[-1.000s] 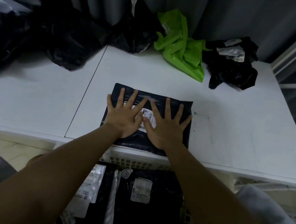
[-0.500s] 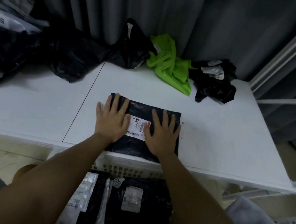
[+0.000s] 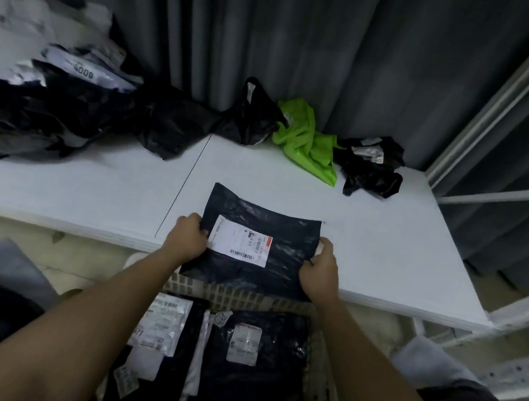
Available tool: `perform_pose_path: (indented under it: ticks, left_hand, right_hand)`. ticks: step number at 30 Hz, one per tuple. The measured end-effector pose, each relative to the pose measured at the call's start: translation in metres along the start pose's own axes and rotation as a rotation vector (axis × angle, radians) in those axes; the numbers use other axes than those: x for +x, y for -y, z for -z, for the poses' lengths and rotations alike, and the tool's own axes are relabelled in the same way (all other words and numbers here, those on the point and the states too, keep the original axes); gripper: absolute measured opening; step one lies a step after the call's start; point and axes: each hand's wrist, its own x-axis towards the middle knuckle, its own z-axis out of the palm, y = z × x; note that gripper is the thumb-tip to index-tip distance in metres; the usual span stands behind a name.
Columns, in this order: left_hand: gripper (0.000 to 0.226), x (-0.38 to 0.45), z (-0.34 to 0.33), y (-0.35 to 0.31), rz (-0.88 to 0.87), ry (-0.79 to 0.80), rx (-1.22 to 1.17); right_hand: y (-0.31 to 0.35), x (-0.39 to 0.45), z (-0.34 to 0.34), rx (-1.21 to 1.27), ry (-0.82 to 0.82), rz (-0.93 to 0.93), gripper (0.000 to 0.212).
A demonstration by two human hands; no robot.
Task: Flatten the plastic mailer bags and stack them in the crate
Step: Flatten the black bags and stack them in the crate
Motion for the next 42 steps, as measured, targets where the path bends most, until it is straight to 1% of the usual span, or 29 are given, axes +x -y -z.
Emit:
perform_pose_path:
  ticks: [2, 4, 6, 7, 9, 10, 11, 12, 13, 14, 15, 17, 18, 20, 21, 23, 26, 28, 29, 30, 32, 34, 36, 38, 41, 42]
  left_hand:
    - [0.022, -0.012, 0.007, 0.005, -0.004, 0.04, -0.074]
    - [0.025, -0.025, 0.013, 0.016, 0.002, 0.084, -0.133]
    - [0.03, -0.04, 0.017, 0.024, 0.033, 0.082, -0.16]
    - [0.039, -0.045, 0.018, 0.027, 0.042, 0.045, -0.139]
    - [0.07, -0.052, 0.021, 0.03, 0.005, -0.056, 0.0]
    - [0.082, -0.056, 0.023, 0.028, -0.057, -0.073, 0.06]
    - [0.089, -0.061, 0.023, 0.026, -0.13, -0.057, 0.09]
    - [0.092, -0.066, 0.023, 0.022, -0.208, -0.028, 0.103]
    - [0.088, -0.069, 0.023, 0.02, -0.279, 0.014, 0.1]
    - [0.077, -0.072, 0.021, 0.018, -0.347, 0.05, 0.078]
    - [0.061, -0.075, 0.019, 0.016, -0.374, 0.089, 0.019]
    - [0.033, -0.081, 0.017, 0.017, -0.345, 0.186, -0.142]
    - [0.026, -0.083, 0.017, 0.019, -0.318, 0.215, -0.2]
    - [0.02, -0.086, 0.018, 0.026, -0.283, 0.235, -0.254]
    - [0.018, -0.088, 0.021, 0.031, -0.255, 0.247, -0.284]
    - [0.014, -0.088, 0.027, 0.043, -0.185, 0.28, -0.371]
    - [0.011, -0.083, 0.037, 0.067, -0.086, 0.328, -0.393]
    - [0.009, -0.08, 0.041, 0.081, -0.029, 0.355, -0.4]
    - [0.009, -0.08, 0.042, 0.086, 0.0, 0.367, -0.406]
    - [0.008, -0.08, 0.042, 0.091, 0.028, 0.379, -0.415]
    - [0.01, -0.08, 0.038, 0.099, 0.051, 0.385, -0.376]
    - [0.024, -0.077, 0.03, 0.111, 0.08, 0.353, -0.202]
    - [0.037, -0.071, 0.018, 0.127, 0.105, 0.332, 0.072]
    - [0.035, -0.063, 0.006, 0.143, 0.123, 0.328, 0.255]
    - [0.026, -0.05, -0.008, 0.155, 0.128, 0.292, 0.415]
    - [0.024, -0.047, -0.011, 0.157, 0.121, 0.294, 0.462]
  right_hand:
    - [0.001, -0.01, 0.005, 0.002, -0.017, 0.01, 0.047]
    - [-0.003, -0.022, 0.008, 0.011, -0.004, -0.024, 0.06]
    - [-0.006, -0.037, 0.012, 0.045, 0.013, -0.046, 0.071]
    - [-0.005, -0.043, 0.014, 0.055, 0.019, -0.028, 0.07]
    - [0.001, -0.053, 0.017, 0.036, 0.035, 0.06, 0.064]
    - [0.007, -0.057, 0.017, 0.008, 0.049, 0.119, 0.06]
    - [0.013, -0.061, 0.016, -0.024, 0.069, 0.179, 0.057]
    - [0.02, -0.064, 0.013, -0.053, 0.097, 0.24, 0.054]
    - [0.026, -0.067, 0.01, -0.085, 0.131, 0.303, 0.052]
    - [0.031, -0.07, 0.006, -0.103, 0.164, 0.36, 0.05]
    - [0.035, -0.071, 0.003, -0.12, 0.181, 0.4, 0.048]
    - [0.042, -0.073, -0.004, -0.127, 0.19, 0.436, 0.044]
    - [0.04, -0.072, -0.007, -0.136, 0.154, 0.447, 0.044]
    - [0.031, -0.072, -0.015, -0.191, 0.04, 0.447, 0.048]
    - [0.025, -0.074, -0.019, -0.175, -0.003, 0.405, 0.052]
    - [0.012, -0.084, -0.028, 0.002, -0.021, 0.259, 0.059]
    - [-0.012, -0.099, -0.054, 0.259, 0.081, 0.003, 0.064]
    - [-0.025, -0.102, -0.074, 0.365, 0.194, -0.19, 0.064]
    - [-0.028, -0.102, -0.083, 0.392, 0.269, -0.274, 0.058]
    - [-0.03, -0.101, -0.093, 0.387, 0.349, -0.335, 0.048]
    - [-0.027, -0.103, -0.107, 0.316, 0.449, -0.399, 0.029]
    - [-0.032, -0.102, -0.121, 0.248, 0.48, -0.443, 0.023]
    - [-0.039, -0.103, -0.134, 0.17, 0.512, -0.49, 0.023]
    - [-0.053, -0.101, -0.15, 0.106, 0.515, -0.578, 0.025]
    - [-0.066, -0.099, -0.172, 0.109, 0.516, -0.701, 0.025]
    - [-0.068, -0.098, -0.178, 0.118, 0.517, -0.744, 0.028]
